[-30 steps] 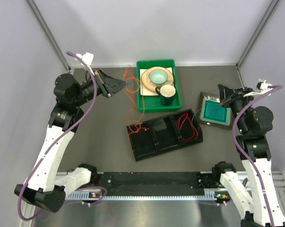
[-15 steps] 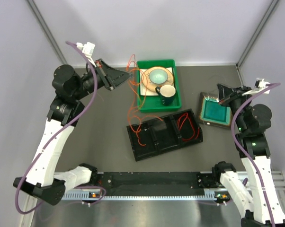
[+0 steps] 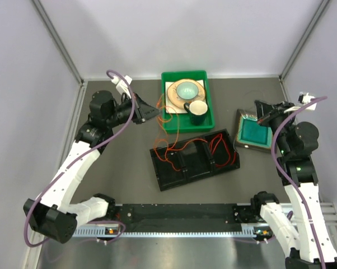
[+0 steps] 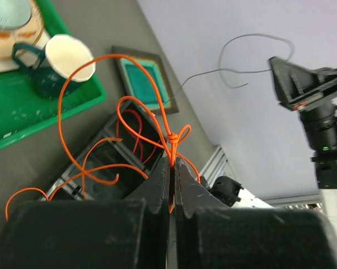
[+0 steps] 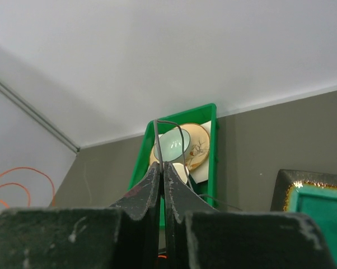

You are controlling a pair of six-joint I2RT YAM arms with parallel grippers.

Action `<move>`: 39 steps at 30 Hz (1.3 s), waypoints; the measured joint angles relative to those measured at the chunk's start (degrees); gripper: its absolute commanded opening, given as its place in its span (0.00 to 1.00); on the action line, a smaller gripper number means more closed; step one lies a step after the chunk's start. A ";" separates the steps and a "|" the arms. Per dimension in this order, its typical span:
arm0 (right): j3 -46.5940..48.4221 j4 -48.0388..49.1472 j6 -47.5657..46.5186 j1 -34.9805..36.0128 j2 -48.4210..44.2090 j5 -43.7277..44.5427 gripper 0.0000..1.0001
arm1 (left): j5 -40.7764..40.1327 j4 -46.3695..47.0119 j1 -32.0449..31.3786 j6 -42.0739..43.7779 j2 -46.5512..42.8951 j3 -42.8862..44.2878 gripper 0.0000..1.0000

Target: Untangle the cables

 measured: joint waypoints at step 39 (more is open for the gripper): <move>4.61 2.69 3.89 1.11 4.44 -10.03 0.00 | -5.75 -11.58 -0.28 8.68 -9.25 5.68 0.00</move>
